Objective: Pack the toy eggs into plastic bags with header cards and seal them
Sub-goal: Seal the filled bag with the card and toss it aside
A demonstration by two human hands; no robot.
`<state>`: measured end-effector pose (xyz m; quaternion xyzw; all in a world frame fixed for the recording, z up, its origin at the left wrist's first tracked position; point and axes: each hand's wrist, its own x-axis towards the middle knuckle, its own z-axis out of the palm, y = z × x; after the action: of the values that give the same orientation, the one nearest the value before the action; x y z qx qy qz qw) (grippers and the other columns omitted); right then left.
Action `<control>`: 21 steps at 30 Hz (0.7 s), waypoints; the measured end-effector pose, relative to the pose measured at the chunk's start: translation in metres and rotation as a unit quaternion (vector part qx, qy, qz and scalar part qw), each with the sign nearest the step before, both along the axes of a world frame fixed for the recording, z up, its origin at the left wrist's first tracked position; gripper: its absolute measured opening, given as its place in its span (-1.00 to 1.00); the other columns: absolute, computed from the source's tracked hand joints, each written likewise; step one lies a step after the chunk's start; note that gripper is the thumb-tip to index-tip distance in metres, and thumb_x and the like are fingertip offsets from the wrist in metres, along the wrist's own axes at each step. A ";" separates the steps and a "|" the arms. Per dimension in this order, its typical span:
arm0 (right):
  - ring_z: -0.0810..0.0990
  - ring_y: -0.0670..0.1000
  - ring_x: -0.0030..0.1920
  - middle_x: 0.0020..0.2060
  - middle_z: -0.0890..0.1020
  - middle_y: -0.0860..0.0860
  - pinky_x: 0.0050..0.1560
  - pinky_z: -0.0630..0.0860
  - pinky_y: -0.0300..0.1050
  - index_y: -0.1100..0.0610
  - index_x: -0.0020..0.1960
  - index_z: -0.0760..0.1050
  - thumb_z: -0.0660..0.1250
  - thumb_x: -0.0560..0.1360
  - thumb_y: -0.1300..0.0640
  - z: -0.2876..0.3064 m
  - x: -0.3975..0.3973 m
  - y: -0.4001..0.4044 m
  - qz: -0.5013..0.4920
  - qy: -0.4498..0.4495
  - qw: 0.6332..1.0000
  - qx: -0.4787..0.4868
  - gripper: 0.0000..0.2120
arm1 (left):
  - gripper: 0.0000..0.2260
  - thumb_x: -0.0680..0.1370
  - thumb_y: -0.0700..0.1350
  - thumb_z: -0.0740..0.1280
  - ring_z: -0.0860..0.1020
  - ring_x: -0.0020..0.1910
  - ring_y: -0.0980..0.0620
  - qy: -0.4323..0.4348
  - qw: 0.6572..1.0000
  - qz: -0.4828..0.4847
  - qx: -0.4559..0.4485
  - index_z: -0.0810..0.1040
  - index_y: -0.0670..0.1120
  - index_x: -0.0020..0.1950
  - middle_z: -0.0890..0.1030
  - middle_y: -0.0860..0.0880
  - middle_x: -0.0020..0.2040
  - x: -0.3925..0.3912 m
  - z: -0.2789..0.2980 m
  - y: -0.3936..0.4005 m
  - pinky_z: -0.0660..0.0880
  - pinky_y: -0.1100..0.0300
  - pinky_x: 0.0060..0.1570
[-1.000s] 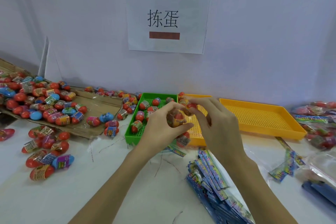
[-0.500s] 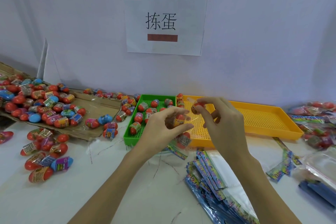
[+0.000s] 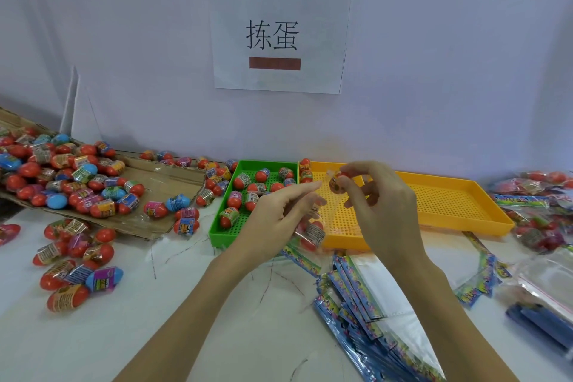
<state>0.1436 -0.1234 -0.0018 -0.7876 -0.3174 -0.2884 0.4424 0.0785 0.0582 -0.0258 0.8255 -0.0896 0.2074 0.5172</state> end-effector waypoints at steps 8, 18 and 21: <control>0.63 -0.10 -0.44 -0.07 0.67 -0.21 -0.13 0.60 -0.13 -0.07 0.12 0.59 0.34 0.61 0.00 0.005 -0.002 -0.006 0.095 0.062 0.992 -0.046 -0.89 | -0.50 0.64 0.13 0.21 0.56 -0.17 0.14 0.003 0.999 0.023 0.039 0.47 -0.04 0.54 0.64 0.00 -0.07 0.000 0.002 0.001 0.48 0.31 -0.15; 0.68 -0.14 -0.18 0.00 0.65 -0.22 -0.27 0.54 -0.30 -0.10 0.12 0.59 0.56 0.42 -0.08 0.006 0.005 -0.013 0.156 0.166 0.964 -0.134 -0.70 | -0.49 0.61 0.21 0.21 0.53 -0.26 0.34 0.036 0.999 0.021 0.034 0.51 0.01 0.50 0.54 0.40 -0.27 -0.003 0.003 -0.001 0.41 0.44 -0.23; 0.70 -0.09 -0.20 -0.02 0.66 -0.14 -0.30 0.59 -0.24 -0.04 0.08 0.59 0.58 0.40 -0.02 0.006 0.006 -0.014 0.157 0.188 0.966 -0.080 -0.69 | -0.49 0.60 0.18 0.30 0.63 -0.08 0.24 0.067 0.998 -0.020 -0.007 0.46 0.06 0.54 0.64 0.34 -0.06 -0.007 0.008 0.002 0.53 0.39 -0.10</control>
<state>0.1496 -0.1371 0.0039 -0.8011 -0.3699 -0.0357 0.4693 0.0710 0.0599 -0.0174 0.8321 -0.0698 0.1423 0.5315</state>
